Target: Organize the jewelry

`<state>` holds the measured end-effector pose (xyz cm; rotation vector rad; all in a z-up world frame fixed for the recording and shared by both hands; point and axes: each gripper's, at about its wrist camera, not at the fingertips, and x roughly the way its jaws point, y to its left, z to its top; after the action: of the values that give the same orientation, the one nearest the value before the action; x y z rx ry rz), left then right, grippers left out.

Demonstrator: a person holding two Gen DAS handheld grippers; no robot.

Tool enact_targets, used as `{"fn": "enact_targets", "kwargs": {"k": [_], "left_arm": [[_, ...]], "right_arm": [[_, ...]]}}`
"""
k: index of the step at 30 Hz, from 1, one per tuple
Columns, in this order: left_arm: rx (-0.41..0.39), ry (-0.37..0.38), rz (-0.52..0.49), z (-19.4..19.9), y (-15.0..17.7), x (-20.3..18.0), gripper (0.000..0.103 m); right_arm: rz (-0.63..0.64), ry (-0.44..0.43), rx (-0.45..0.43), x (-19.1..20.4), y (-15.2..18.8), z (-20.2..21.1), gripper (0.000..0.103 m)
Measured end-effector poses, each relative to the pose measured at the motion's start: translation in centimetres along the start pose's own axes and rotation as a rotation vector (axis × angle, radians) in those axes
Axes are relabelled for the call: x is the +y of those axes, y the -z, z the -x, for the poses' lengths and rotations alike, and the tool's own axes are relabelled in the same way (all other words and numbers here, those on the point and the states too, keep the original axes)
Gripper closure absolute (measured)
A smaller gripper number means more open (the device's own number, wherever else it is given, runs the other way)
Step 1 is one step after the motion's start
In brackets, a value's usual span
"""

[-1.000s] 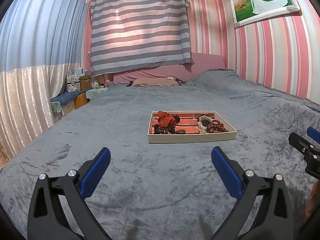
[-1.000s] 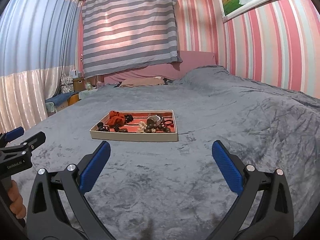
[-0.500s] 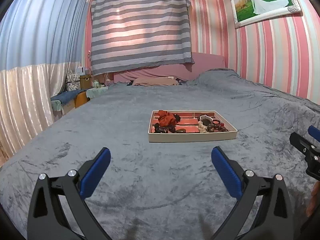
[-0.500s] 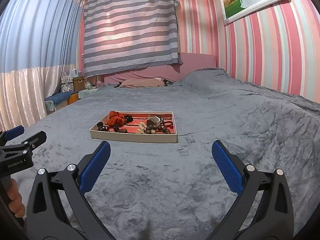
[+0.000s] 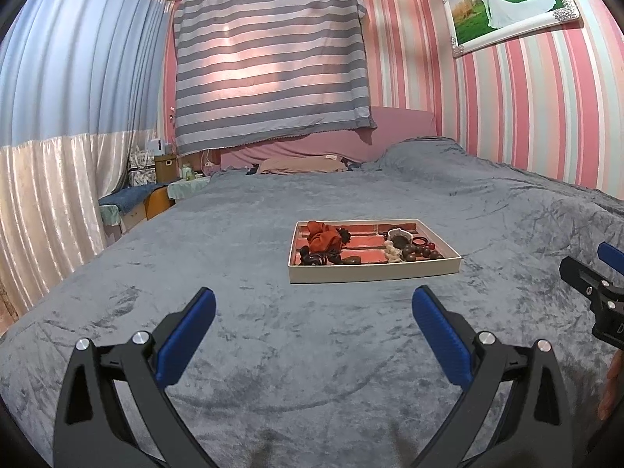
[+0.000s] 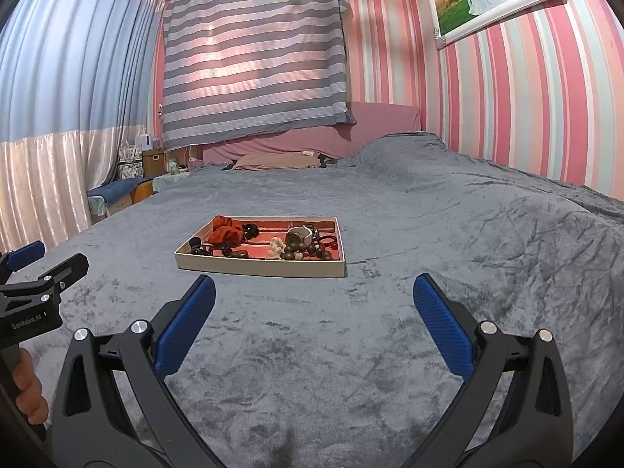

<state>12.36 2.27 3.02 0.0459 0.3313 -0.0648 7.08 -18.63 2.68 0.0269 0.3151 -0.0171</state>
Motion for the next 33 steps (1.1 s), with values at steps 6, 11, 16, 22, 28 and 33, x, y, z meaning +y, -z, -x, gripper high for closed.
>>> {"fn": "enact_targets", "kwargs": {"k": [6, 11, 16, 22, 28, 33], "left_arm": [[0.007, -0.001, 0.006, -0.02, -0.02, 0.04, 0.005], [0.007, -0.003, 0.006, -0.04, -0.09, 0.09, 0.005], [0.006, -0.005, 0.002, -0.05, -0.10, 0.10, 0.005], [0.003, -0.006, 0.001, -0.11, -0.02, 0.05, 0.005], [0.000, -0.007, 0.001, -0.05, 0.02, 0.07, 0.005], [-0.001, -0.010, 0.000, -0.01, 0.14, 0.04, 0.005]], "right_arm": [[-0.002, 0.000, -0.001, -0.25, 0.02, -0.01, 0.004], [-0.003, -0.001, 0.001, -0.29, 0.03, -0.04, 0.004], [-0.003, 0.000, -0.001, -0.26, 0.02, -0.01, 0.004], [-0.004, -0.002, 0.001, -0.33, 0.07, 0.01, 0.004], [-0.005, 0.000, 0.000, -0.34, 0.06, 0.02, 0.004], [-0.004, 0.000, 0.000, -0.44, 0.05, -0.01, 0.004]]}}
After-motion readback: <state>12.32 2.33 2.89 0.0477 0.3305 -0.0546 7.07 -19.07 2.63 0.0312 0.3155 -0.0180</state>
